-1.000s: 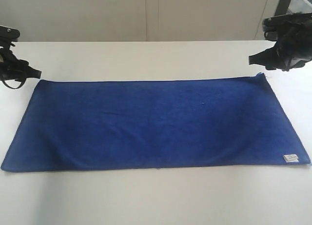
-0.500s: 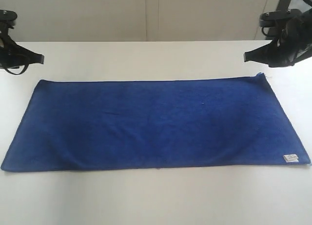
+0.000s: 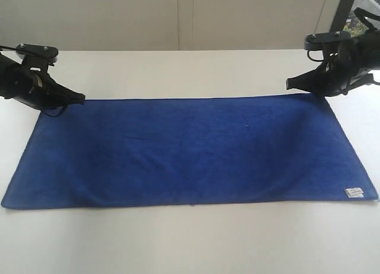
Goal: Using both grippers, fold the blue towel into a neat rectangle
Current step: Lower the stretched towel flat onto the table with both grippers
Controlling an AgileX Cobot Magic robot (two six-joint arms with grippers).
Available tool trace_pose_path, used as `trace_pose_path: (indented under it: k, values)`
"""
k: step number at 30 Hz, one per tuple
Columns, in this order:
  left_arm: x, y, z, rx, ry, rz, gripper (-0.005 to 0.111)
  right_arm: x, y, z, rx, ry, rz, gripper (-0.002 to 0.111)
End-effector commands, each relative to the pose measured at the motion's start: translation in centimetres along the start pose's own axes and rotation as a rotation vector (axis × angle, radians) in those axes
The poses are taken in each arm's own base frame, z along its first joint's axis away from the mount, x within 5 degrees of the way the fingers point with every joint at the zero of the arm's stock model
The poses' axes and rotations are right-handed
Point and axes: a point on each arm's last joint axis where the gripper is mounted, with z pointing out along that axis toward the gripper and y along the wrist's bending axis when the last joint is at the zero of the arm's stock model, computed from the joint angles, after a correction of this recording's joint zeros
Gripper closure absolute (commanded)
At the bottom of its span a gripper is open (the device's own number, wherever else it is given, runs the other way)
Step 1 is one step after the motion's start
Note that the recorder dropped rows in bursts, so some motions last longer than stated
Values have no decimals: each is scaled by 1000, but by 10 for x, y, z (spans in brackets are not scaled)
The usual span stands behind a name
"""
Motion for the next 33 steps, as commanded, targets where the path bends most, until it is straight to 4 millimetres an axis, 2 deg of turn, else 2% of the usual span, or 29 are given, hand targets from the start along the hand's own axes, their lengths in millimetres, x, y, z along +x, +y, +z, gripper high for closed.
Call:
trace_pose_path:
  k: [1,5,10,16,20,26,31,33]
  values:
    - [-1,-4,7,28,-47,26,107,-7,-1,3,-13,-69,-6,108]
    - [1,-1,10,22,-40,110,107,0,1,16,-23,-67,-13,108]
    - [9,6,20,18,-27,99,107,6,1,26,-26,-59,-43,108]
    - [16,4,30,32,-29,96,107,5,0,26,-22,-78,-75,108]
    - [16,5,30,31,-27,96,107,4,-7,23,-7,-68,-66,108]
    - [17,5,30,28,-18,96,107,13,-25,33,16,-36,-33,108]
    - [19,6,30,21,3,96,107,15,-27,36,18,-29,-29,108]
    - [17,6,27,15,7,96,107,12,-27,31,20,-37,-25,108]
